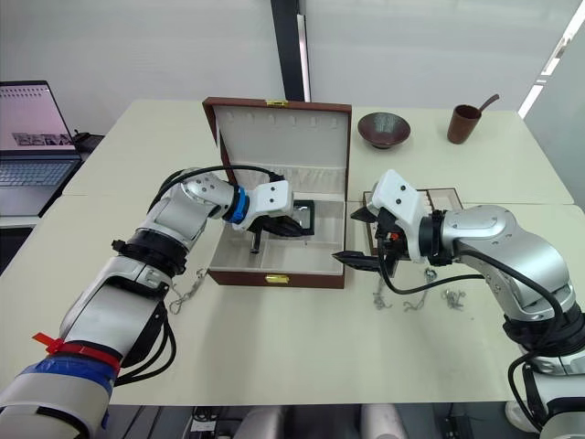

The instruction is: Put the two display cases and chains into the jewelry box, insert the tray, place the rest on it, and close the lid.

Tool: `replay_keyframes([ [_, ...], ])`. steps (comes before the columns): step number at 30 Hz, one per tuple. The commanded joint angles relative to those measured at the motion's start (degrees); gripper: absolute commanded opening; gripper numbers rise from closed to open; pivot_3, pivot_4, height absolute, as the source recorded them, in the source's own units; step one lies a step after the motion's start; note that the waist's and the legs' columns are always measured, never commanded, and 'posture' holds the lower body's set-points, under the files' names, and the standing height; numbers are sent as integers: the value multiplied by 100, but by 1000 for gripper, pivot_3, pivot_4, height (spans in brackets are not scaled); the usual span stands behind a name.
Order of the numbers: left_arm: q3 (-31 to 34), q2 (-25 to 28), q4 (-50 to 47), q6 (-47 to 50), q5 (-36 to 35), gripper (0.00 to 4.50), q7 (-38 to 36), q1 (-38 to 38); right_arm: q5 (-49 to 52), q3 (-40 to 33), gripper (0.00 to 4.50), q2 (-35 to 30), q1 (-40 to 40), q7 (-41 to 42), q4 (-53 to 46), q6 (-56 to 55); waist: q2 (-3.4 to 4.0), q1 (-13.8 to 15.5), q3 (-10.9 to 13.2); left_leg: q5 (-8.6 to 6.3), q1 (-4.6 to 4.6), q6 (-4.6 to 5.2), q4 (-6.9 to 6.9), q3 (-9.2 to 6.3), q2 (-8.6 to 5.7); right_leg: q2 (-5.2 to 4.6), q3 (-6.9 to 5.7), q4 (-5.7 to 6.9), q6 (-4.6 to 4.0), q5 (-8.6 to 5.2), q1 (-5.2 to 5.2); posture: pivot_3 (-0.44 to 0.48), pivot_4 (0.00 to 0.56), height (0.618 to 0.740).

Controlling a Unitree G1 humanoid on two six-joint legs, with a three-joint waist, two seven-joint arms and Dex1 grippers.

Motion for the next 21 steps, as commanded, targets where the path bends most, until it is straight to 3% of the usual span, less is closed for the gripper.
replay_keyframes([
  [1,106,-53,-3,-80,85,39,37,-165,67,-180,4500,23,-65,-58,-145,-9,0,-2,0,0,0,0,0,0,0,0,0,0,0,0,0,0,150,733],
  [8,142,-129,-125,188,64,39,-156,-142,-14,-152,4500,-15,-87,-103,-62,-42,0,-4,0,0,0,0,0,0,-1,0,0,0,0,0,0,0,150,733],
  [21,274,-11,-972,621,-26,3956,-337,-195,-358,-49,4500,-125,-188,-50,170,-229,0,-10,0,1,0,-1,1,-1,0,1,0,1,0,0,1,0,150,733],
])
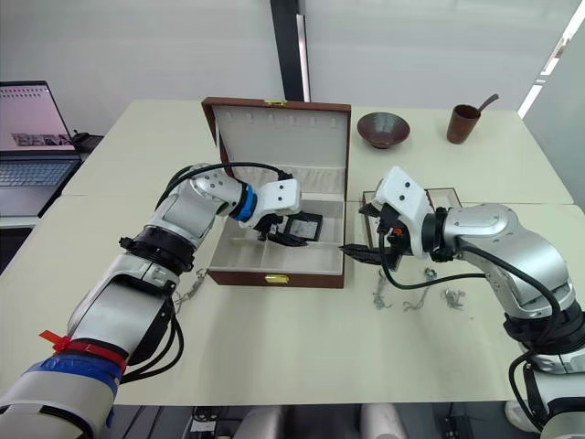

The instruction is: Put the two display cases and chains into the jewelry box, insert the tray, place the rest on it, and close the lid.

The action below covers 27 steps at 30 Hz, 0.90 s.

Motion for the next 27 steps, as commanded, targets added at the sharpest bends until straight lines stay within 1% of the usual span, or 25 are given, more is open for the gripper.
replay_keyframes([
  [1,280,127,-551,137,-168,4218,-56,-117,-78,-71,4500,-61,-173,47,-53,-123,0,0,0,0,0,0,1,0,0,0,1,0,0,0,0,0,150,733],
  [2,339,173,-679,186,-212,4482,-61,-109,-93,-74,4500,-62,-176,49,-44,-142,0,0,0,0,0,0,1,0,1,0,1,0,0,0,0,0,150,733],
  [4,464,310,-952,304,-319,4482,-109,-85,-101,-114,4500,-60,-180,60,-25,-179,0,-2,0,0,0,0,0,0,1,0,2,0,0,0,-1,0,150,733],
  [7,996,722,-1818,1023,-896,4482,-356,121,-109,-348,4500,-40,-137,50,19,-410,0,-26,0,0,0,-1,0,-1,3,0,2,1,0,0,-2,0,150,733],
  [10,1742,1436,-2737,1745,-1584,4482,-536,729,-178,-634,4500,-226,155,130,-14,-777,2,-77,-1,1,1,-1,-2,-4,9,0,5,2,0,0,-3,0,150,733],
  [11,1977,1696,-2966,2059,-1731,4482,-493,969,-206,-741,4500,-314,310,182,-53,-922,3,-96,-2,1,3,-2,-3,-7,12,0,6,2,0,0,-4,0,150,733],
  [13,2571,2156,-3197,2205,-1977,4482,-340,1564,-288,-991,4500,-580,752,389,-132,-1332,4,-104,-2,1,3,-1,-4,-17,15,0,6,2,0,0,-2,0,150,733],
  [16,3384,2773,-3034,1721,-1909,4482,57,2609,-287,-1577,4500,-848,1572,683,-75,-1968,4,-88,-1,-1,5,2,-1,-19,16,-1,6,0,0,0,6,0,150,733],
  [18,4082,3013,-2792,1482,-1957,4482,350,3367,-296,-2016,4500,-981,2115,823,49,-2224,4,-73,-1,-1,7,2,2,-20,17,-4,8,2,0,0,11,0,150,733],
  [22,5469,3048,-2217,874,-2149,4482,876,4737,-485,-2685,4500,-1255,3093,1187,424,-2779,6,-15,0,-3,15,5,-2,-17,17,-12,9,-4,0,0,21,0,150,733],
  [25,6187,2960,-1801,533,-2268,4482,1109,5654,-577,-3068,4500,-1320,3588,1301,777,-3073,6,11,0,-4,24,5,-3,-17,19,-13,6,-7,0,0,34,0,150,733],
  [27,6521,2850,-1580,356,-2339,4482,1245,6224,-675,-3234,4500,-1341,3871,1395,1035,-3309,6,18,0,-5,36,6,-6,-14,17,-20,7,-9,0,-1,44,0,150,733],
])
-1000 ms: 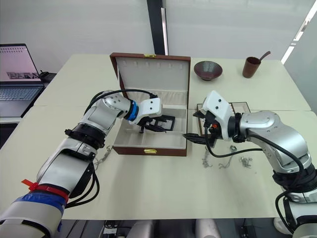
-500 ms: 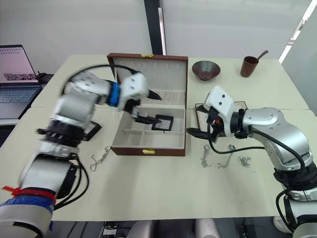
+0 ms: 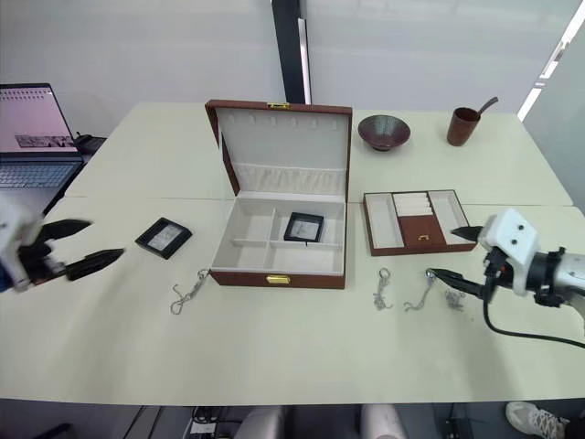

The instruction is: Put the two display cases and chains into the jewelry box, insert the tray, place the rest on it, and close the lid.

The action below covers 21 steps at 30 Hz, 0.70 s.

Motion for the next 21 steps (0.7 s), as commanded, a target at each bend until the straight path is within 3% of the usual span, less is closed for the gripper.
replay_keyframes([
  [1,634,-111,238,-350,-205,4482,250,609,-124,-446,4500,-110,291,161,298,-458,0,4,0,-1,3,1,-2,3,-1,-4,1,-1,0,0,2,0,150,733],
  [11,1216,-878,-333,-10,-753,4482,881,2146,-455,-737,4500,-316,1184,606,1334,-1141,-2,18,-5,-1,14,0,-2,9,-2,-14,5,0,1,0,11,0,150,733],
  [21,1141,-880,-711,77,-998,4482,1044,2341,-548,-606,4500,-424,1031,707,1640,-1395,-1,1,-8,-2,28,0,-4,21,0,-11,13,1,0,0,19,0,150,733],
])
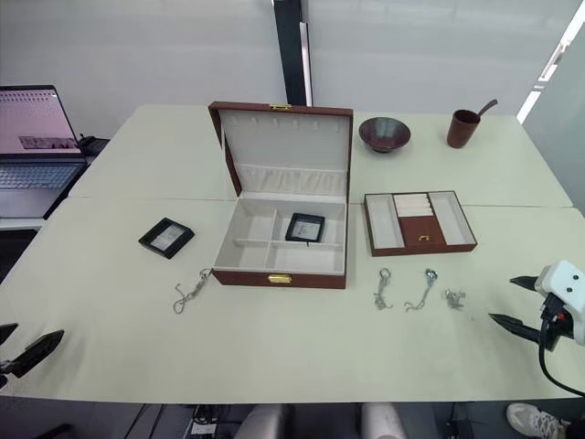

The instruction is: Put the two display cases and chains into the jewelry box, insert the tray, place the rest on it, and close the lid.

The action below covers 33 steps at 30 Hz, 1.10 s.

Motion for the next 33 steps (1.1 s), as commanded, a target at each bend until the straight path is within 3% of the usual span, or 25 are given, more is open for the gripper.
replay_keyframes([
  [1,136,131,-290,20,-144,4482,38,48,-58,-37,4500,-182,-92,93,50,-177,1,3,0,0,0,0,0,-1,0,0,-1,0,0,0,0,0,150,733],
  [20,196,-155,-1317,457,-533,4482,388,518,-71,364,4500,-334,-746,213,248,-227,2,5,-1,-3,26,0,-5,16,2,0,13,0,0,0,12,0,150,733],
  [33,185,-157,-1532,606,-601,4482,530,541,455,699,4500,-295,-1565,316,-613,576,4,-4,1,-4,31,-1,-5,21,6,1,16,0,0,0,13,0,150,733],
])
